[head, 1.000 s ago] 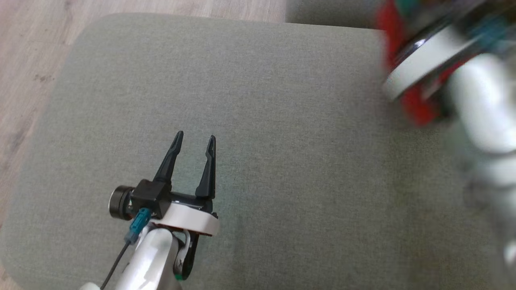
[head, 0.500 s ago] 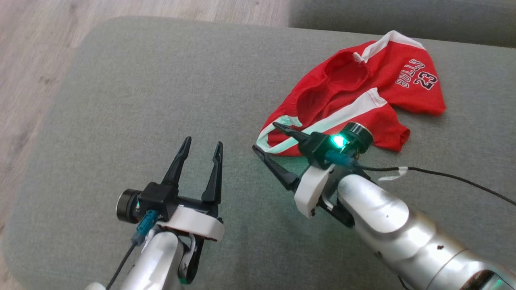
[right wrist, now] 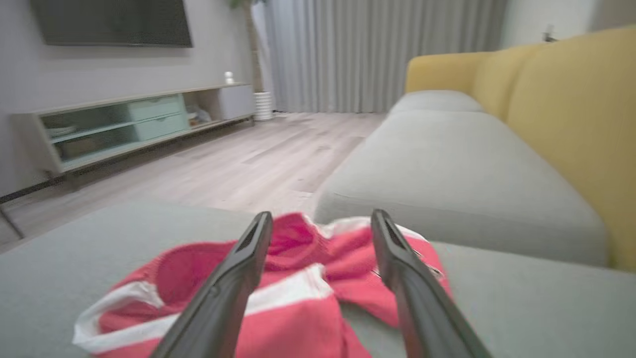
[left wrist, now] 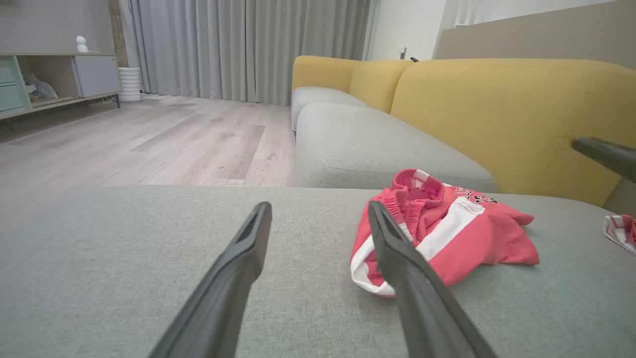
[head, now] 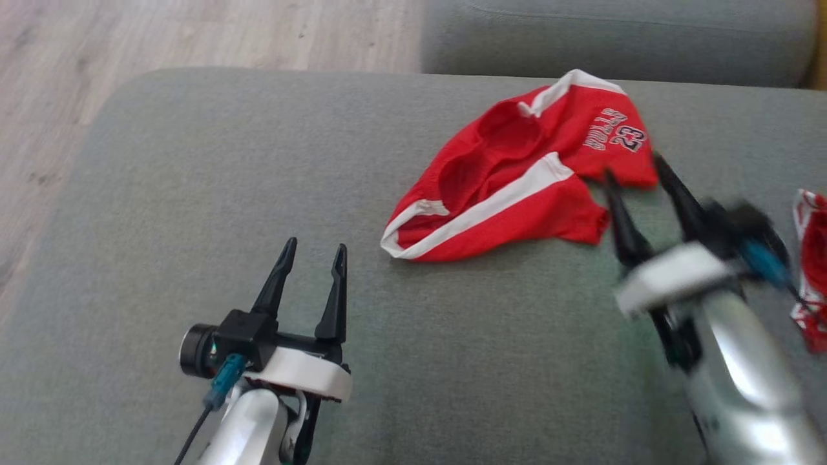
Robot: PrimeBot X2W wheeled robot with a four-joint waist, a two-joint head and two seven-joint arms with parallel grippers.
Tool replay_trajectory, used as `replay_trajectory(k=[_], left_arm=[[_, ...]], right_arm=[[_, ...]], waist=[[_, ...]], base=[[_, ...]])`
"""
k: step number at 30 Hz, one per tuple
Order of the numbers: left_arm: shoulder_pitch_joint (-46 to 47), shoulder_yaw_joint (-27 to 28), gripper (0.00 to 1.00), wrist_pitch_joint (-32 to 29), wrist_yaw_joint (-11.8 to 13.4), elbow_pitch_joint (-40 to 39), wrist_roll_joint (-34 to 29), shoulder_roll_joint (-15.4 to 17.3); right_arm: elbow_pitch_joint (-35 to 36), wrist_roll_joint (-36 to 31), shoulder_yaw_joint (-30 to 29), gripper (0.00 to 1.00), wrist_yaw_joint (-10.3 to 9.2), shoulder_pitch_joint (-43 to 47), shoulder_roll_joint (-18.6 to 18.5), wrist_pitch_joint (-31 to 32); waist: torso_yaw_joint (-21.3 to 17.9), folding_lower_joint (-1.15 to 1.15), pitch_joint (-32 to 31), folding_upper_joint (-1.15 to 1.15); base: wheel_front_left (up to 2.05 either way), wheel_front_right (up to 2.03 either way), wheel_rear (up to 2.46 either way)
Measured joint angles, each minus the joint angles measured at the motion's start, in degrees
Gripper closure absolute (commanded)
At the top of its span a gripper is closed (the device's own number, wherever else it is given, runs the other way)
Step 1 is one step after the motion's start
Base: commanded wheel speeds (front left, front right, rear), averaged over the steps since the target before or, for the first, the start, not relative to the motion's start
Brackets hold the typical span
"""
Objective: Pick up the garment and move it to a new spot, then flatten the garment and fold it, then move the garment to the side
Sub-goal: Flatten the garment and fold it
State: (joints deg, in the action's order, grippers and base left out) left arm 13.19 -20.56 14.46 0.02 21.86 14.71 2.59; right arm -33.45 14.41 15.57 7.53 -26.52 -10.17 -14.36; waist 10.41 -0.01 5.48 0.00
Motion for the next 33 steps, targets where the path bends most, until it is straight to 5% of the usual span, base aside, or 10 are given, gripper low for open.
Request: replay_trajectory(k=[4,10,16,33], left_arm=[[-0.38,0.51,0.0,0.0,0.0,-0.71,-0.08,0.0],[-0.66,1.01,0.0,0.0,-0.07,-1.08,-0.54,0.0],[-0.1,0.99,0.0,0.0,-0.57,-1.37,-0.58,0.0],[3.25,-1.63,0.0,0.0,-0.42,-0.7,0.94,-0.02]], right_arm=[[5.61,-4.53,-11.2,0.0,0.0,10.89,3.48,0.0],[9.77,-8.02,-13.3,0.0,0.0,17.07,6.81,0.0],[10.24,-9.02,-14.0,0.0,0.0,14.31,6.87,0.47],[-5.35,-2.85,-6.56,0.0,0.0,-5.26,1.42,12.48]], waist=[[-1.6,0.0,-0.01,0.0],[-3.87,0.0,1.33,0.0],[-4.24,0.01,3.39,0.0],[3.03,0.02,9.14,0.0]], base=[[0.0,0.0,0.0],[0.0,0.0,0.0],[0.0,0.0,0.0],[0.0,0.0,0.0]])
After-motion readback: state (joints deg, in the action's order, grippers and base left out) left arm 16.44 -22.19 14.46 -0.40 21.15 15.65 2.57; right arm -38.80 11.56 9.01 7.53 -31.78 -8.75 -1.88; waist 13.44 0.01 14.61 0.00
